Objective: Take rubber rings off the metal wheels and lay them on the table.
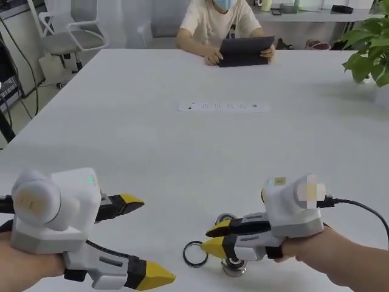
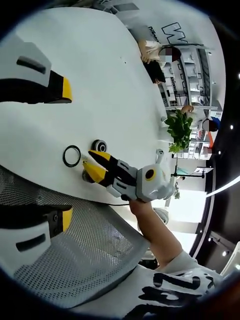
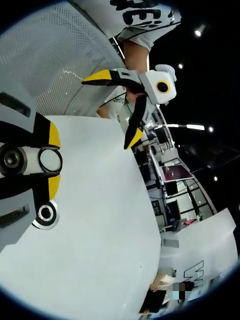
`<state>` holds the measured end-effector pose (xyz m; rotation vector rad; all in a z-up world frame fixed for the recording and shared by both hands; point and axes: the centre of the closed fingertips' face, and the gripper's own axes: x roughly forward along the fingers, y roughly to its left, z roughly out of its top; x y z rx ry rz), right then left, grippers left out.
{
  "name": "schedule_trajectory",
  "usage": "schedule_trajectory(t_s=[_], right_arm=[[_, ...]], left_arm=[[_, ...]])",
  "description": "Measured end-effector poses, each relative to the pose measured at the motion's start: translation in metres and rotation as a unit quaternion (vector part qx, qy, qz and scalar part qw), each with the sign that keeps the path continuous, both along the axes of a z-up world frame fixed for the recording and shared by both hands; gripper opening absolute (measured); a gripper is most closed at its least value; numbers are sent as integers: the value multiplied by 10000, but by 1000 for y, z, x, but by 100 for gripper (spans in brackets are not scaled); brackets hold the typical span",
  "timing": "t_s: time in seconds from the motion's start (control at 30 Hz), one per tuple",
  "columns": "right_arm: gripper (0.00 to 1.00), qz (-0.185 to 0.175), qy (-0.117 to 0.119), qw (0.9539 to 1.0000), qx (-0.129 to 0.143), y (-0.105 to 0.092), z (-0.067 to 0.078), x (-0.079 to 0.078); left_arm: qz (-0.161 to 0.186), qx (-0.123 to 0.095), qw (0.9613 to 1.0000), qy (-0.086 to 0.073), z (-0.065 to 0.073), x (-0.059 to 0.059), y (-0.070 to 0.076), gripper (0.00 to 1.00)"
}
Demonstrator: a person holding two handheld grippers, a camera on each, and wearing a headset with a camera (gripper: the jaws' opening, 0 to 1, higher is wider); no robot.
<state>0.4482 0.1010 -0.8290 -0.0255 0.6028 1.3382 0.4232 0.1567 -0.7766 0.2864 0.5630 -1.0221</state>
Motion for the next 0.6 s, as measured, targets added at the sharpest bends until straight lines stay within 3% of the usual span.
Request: schedule_trajectory(t_s=[0.27,0.6], right_arm=[[20,-105,-77,9998,176,-2,13,6],[24,-290,-180,9988,347,-11,27,16]], left_arm=[[-60,-4,10000,12,2,4,-3,80],[-76,-34,10000,-36,11,17,-7,78]])
